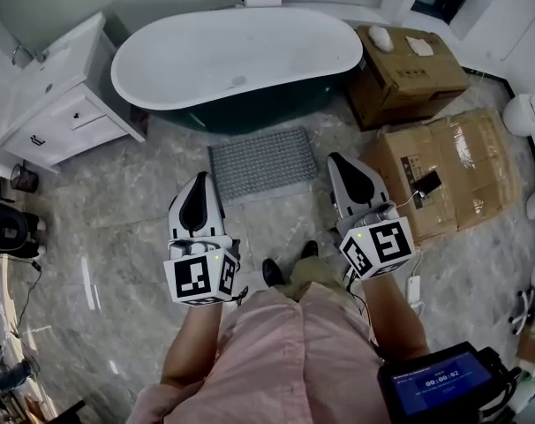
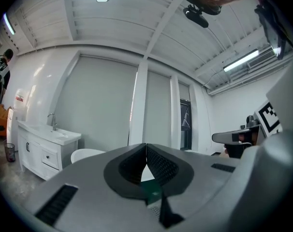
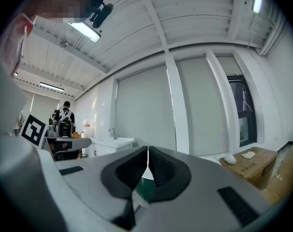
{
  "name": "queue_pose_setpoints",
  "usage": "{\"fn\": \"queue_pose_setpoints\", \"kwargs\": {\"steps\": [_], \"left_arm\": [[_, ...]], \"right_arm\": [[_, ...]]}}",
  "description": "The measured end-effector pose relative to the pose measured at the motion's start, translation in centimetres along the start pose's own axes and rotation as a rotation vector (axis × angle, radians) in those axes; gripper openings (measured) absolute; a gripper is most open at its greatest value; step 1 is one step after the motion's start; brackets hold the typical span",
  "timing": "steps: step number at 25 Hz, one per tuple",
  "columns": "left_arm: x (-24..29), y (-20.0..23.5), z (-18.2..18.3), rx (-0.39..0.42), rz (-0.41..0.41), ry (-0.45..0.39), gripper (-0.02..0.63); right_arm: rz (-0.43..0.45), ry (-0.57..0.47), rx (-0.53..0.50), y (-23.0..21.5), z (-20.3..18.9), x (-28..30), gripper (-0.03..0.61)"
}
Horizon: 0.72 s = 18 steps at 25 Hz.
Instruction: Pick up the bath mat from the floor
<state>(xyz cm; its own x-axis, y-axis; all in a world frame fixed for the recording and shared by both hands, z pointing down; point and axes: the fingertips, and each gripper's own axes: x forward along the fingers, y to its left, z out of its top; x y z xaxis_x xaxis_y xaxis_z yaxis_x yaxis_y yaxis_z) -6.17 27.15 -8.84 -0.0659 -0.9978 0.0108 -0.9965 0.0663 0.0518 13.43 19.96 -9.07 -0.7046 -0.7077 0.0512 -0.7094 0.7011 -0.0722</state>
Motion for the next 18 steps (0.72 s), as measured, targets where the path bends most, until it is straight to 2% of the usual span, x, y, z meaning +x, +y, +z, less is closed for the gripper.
{"fn": "queue_pose_setpoints", "kwargs": {"steps": [6,18], "left_arm": [[1.7,-0.4,-1.5,-0.002,0.0,0.032,0.026],[11.0,-1.0,-2.8,0.046,0.041,0.105,0.025]], "right_arm": [[-0.015,0.01,0.015,-2.1,-0.9,0.5,0.02],[0.018,0.039,0.033,-9.2,-2.8,7.5,0.018]]}}
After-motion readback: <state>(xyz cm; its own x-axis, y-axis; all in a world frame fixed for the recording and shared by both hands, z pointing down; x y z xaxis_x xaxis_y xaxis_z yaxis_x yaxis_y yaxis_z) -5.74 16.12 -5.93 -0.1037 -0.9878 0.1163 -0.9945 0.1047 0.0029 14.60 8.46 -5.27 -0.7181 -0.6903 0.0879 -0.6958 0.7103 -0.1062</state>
